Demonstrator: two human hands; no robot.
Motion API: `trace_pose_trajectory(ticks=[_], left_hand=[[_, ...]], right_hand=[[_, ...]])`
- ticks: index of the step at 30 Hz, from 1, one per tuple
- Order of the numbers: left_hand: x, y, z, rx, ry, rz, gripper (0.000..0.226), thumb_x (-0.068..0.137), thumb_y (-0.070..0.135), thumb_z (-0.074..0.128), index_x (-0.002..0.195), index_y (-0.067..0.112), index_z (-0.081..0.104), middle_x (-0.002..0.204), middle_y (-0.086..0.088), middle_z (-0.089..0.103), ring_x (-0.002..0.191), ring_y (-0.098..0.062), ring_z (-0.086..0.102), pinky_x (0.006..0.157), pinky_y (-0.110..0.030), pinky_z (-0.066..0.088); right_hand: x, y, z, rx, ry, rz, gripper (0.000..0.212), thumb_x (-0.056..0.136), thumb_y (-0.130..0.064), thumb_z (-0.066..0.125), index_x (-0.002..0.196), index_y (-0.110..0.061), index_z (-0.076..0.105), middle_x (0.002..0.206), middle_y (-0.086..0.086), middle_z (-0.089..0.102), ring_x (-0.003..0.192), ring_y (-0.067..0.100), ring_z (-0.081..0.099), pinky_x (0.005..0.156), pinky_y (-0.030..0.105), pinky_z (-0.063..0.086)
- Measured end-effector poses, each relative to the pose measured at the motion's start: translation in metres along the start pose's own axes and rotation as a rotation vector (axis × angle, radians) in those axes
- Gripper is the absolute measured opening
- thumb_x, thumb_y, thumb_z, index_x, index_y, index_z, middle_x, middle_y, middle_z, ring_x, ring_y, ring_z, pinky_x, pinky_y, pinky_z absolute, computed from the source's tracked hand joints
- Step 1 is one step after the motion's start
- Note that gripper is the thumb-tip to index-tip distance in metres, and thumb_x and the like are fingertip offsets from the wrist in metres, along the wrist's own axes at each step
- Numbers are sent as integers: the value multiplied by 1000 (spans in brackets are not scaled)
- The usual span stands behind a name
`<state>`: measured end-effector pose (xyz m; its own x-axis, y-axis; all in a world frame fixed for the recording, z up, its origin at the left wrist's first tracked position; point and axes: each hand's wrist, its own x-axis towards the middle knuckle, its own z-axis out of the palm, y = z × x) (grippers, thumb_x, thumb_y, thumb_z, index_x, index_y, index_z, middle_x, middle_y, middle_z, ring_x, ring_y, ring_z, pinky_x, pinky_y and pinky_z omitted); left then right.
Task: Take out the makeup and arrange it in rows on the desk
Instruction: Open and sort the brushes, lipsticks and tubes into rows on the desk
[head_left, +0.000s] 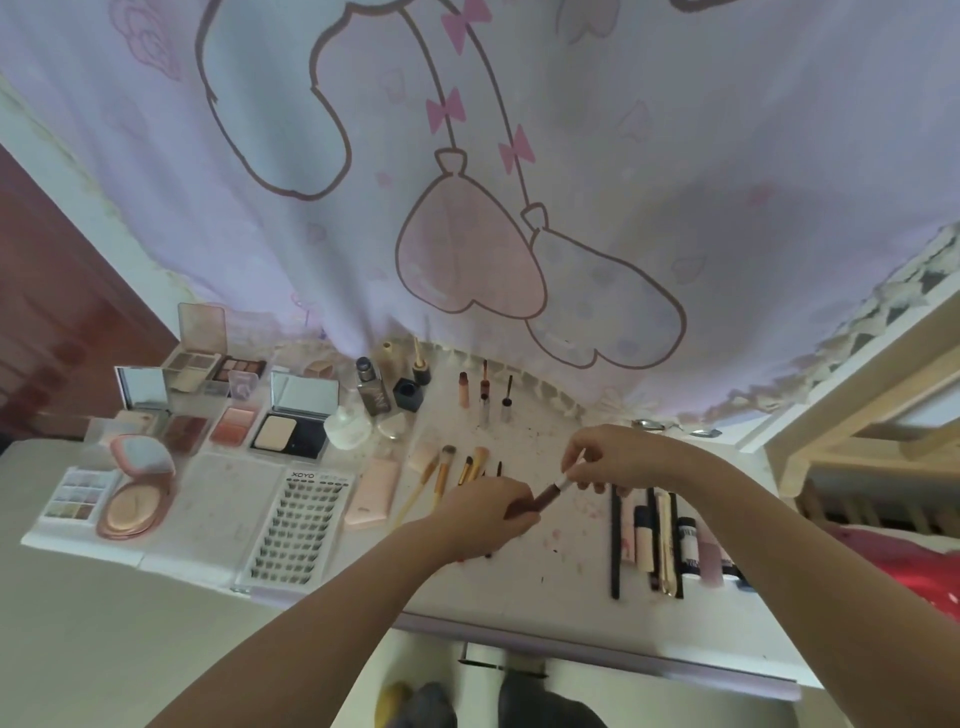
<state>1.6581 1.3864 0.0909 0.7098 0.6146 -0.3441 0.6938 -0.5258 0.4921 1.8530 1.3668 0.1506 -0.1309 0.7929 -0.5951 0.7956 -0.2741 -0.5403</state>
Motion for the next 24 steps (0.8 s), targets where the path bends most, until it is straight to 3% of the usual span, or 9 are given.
trace_pose_trajectory(ticks=[2, 6, 10, 14, 17, 20, 24], left_hand=[[-1, -1, 2, 8, -3, -6, 25, 97, 37, 45, 99, 16, 58, 80, 4, 56, 70, -15, 52, 67, -33, 48], [0, -5, 6, -7, 15, -5, 24, 97, 37, 46, 101, 18, 59, 79, 7, 54, 67, -11, 49, 65, -31, 46], [0, -13, 10, -53, -48, -30, 23, 97, 35, 45, 105, 19, 59, 82, 6, 54, 67, -10, 49, 63, -27, 45], [-8, -30, 10, -257, -145, -130, 22, 97, 31, 48, 109, 17, 60, 90, -1, 57, 73, -13, 53, 68, -26, 48], [-5, -38, 3, -158, -178, -146, 27, 97, 32, 48, 113, 16, 61, 100, -4, 55, 83, -15, 52, 74, -26, 45], [-1, -48, -4, -38, -217, -178, 28, 97, 29, 47, 112, 11, 62, 102, -6, 57, 87, -16, 52, 74, -24, 39], [4, -44, 4, -203, -132, -263, 27, 97, 31, 48, 110, 11, 62, 90, 2, 56, 79, -11, 53, 66, -20, 39]], right_hand=[[-2, 2, 1, 112, -36, 30, 16, 93, -34, 54, 102, -22, 58, 88, -4, 65, 71, 5, 61, 58, 18, 48], [-1, 4, 6, 24, -6, 53, 31, 98, -36, 43, 89, -13, 61, 70, -3, 63, 49, 4, 51, 52, 17, 43], [-5, 6, 7, -20, 72, -28, 12, 97, -22, 48, 97, -15, 57, 75, -6, 59, 52, 2, 49, 48, 11, 41], [-12, 16, -3, 5, 134, -38, 7, 96, -20, 49, 99, -18, 56, 77, -6, 60, 54, 0, 51, 47, 11, 41], [-16, 32, -1, 58, 135, 0, 7, 96, -18, 49, 92, -19, 54, 79, -2, 63, 62, 8, 55, 51, 16, 44], [-25, 42, -2, 352, 212, 82, 5, 95, -12, 51, 91, -12, 54, 79, 3, 63, 63, 12, 54, 53, 21, 43], [-33, 58, 23, 909, 300, 202, 9, 94, -5, 52, 101, -3, 56, 85, 10, 65, 72, 17, 58, 60, 26, 46]])
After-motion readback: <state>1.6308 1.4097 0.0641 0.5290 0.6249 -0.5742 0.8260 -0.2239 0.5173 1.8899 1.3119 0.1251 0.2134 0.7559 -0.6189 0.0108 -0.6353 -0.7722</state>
